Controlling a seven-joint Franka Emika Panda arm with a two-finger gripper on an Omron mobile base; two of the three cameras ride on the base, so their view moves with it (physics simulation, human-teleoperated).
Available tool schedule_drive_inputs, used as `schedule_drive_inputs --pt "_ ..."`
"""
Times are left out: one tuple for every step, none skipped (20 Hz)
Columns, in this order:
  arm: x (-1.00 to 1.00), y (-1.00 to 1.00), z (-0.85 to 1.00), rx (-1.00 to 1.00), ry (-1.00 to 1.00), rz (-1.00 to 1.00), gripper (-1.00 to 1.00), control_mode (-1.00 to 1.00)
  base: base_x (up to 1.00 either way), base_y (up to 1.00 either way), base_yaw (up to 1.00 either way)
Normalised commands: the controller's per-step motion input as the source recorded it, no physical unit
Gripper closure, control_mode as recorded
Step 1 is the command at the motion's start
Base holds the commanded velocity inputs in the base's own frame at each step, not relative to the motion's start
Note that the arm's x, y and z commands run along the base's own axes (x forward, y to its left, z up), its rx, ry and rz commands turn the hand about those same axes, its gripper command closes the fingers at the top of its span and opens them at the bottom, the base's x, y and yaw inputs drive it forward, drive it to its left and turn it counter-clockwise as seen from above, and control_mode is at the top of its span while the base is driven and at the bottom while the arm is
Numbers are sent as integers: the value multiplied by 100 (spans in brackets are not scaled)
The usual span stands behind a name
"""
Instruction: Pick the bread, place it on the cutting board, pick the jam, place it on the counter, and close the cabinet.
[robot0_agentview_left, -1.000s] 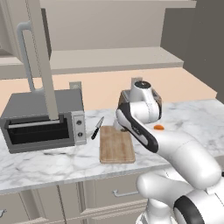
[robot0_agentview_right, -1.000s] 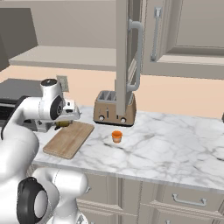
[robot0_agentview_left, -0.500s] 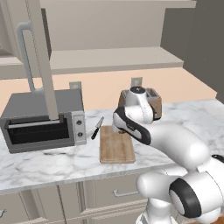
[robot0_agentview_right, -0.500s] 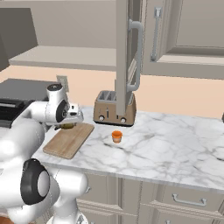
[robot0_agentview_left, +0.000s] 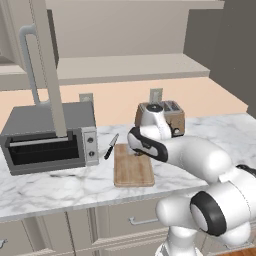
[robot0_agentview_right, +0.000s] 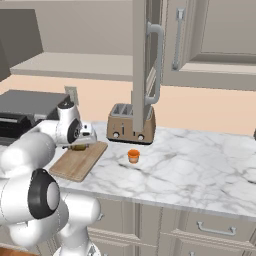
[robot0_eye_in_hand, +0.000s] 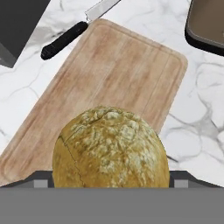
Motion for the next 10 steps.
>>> schedule_drive_inputs --pt "0 0 -19 0 0 0 100 -100 0 0 0" --pt "0 0 -19 0 0 0 100 -100 0 0 0" --pt "0 0 -17 0 0 0 100 -100 0 0 0" --pt "0 1 -14 0 0 0 100 -100 0 0 0" --pt "0 3 -11 0 0 0 100 -100 0 0 0" --pt "0 4 -19 0 0 0 100 -100 0 0 0" --pt "0 4 -20 0 0 0 100 -100 0 0 0" --pt "0 3 -21 0 0 0 100 -100 0 0 0" --pt "0 4 -21 0 0 0 100 -100 0 0 0" --pt "0 4 -22 0 0 0 100 -100 0 0 0"
